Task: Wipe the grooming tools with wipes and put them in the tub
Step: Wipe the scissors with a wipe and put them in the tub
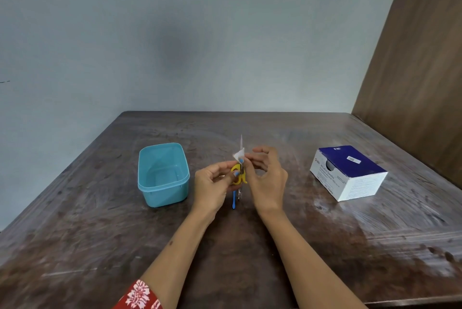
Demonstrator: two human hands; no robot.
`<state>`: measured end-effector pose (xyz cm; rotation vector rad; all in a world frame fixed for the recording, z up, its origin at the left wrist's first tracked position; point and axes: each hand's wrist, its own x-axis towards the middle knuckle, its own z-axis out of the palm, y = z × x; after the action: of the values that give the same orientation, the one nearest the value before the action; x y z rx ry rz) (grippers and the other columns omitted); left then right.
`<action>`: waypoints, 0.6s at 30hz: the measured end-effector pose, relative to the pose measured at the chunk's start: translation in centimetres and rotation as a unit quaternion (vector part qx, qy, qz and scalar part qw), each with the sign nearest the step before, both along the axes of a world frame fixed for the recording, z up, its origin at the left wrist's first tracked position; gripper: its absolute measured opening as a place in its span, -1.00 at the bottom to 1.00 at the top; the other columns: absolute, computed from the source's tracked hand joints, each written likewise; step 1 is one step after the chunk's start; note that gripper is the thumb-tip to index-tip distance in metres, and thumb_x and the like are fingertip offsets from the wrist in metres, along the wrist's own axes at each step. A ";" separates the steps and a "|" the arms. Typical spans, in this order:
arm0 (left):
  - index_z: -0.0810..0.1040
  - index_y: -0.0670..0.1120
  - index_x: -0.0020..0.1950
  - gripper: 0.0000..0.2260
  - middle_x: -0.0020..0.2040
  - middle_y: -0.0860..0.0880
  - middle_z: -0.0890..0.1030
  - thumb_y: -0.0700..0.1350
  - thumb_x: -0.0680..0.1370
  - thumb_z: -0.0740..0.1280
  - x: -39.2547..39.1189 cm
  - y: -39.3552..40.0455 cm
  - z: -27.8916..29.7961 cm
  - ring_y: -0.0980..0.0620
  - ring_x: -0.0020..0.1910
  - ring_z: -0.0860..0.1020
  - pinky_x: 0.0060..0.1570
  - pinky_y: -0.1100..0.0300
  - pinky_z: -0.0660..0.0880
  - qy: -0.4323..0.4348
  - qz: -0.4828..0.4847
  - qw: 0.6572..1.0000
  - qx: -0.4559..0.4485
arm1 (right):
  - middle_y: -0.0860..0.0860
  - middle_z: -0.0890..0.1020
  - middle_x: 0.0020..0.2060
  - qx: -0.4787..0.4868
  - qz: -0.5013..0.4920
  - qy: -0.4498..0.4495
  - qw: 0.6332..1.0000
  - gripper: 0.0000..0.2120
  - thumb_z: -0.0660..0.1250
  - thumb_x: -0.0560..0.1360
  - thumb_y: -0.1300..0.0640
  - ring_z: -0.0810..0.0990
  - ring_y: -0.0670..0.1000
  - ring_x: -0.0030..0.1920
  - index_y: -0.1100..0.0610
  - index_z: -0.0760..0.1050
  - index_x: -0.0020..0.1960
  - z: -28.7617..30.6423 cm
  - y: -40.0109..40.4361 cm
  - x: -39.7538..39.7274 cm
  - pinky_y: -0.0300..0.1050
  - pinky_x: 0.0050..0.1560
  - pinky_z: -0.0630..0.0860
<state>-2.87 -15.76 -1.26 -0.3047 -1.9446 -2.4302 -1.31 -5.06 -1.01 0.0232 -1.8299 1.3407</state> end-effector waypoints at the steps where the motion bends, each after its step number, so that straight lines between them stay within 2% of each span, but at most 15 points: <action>1: 0.60 -0.25 0.04 -0.81 -0.23 -0.05 0.68 -0.37 0.45 0.37 0.1 0.0 0.0 0.08 -0.30 0.65 -0.29 0.21 0.62 0.001 -0.010 1.000 -0.013 | -0.18 0.62 -0.22 -0.012 -0.001 -0.003 1.000 -0.67 0.46 0.41 0.29 0.63 -0.24 -0.16 -0.01 0.41 0.00 0.1 0.0 0.0 -0.42 -0.11 0.53; 4: 0.60 -0.25 0.05 -0.80 -0.21 -0.08 0.66 -0.37 0.45 0.37 0.2 0.1 0.2 0.11 -0.32 0.65 -0.32 0.25 0.61 0.007 -0.016 0.999 -0.033 | -0.18 0.62 -0.24 -0.039 -0.009 -0.006 0.999 -0.64 0.46 0.41 0.27 0.63 -0.25 -0.18 -0.01 0.38 0.06 0.4 0.1 -0.1 -0.45 -0.13 0.50; 9: 0.62 -0.19 0.04 -0.79 -0.20 -0.05 0.68 -0.37 0.45 0.37 0.1 0.0 0.2 0.09 -0.27 0.66 -0.25 0.21 0.63 0.023 0.024 0.999 -0.032 | -0.12 0.66 -0.25 -0.018 0.004 -0.042 0.999 -0.66 0.46 0.41 0.21 0.63 -0.24 -0.19 -0.03 0.39 0.05 0.2 -0.1 0.0 -0.54 -0.17 0.42; 14: 0.64 -0.15 -0.01 -0.81 -0.18 -0.06 0.69 -0.36 0.43 0.40 0.1 0.1 0.1 0.03 -0.22 0.67 -0.26 0.17 0.63 0.001 -0.020 0.998 -0.063 | -0.15 0.63 -0.27 -0.034 -0.016 -0.012 0.999 -0.62 0.44 0.43 0.24 0.59 -0.33 -0.19 0.00 0.38 0.13 0.5 0.2 0.1 -0.61 -0.15 0.35; 18: 0.64 -0.16 -0.02 -0.81 -0.20 -0.05 0.69 -0.37 0.43 0.39 0.1 0.1 0.0 0.03 -0.25 0.67 -0.25 0.15 0.63 0.008 0.012 0.999 -0.046 | -0.16 0.63 -0.27 -0.005 0.000 -0.032 0.999 -0.64 0.45 0.43 0.21 0.60 -0.32 -0.21 0.00 0.38 0.12 0.3 0.2 0.2 -0.61 -0.15 0.35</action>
<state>-2.81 -15.64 -1.28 -0.3003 -2.0442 -2.3223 -1.07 -4.90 -0.67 -0.0247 -1.8765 1.3643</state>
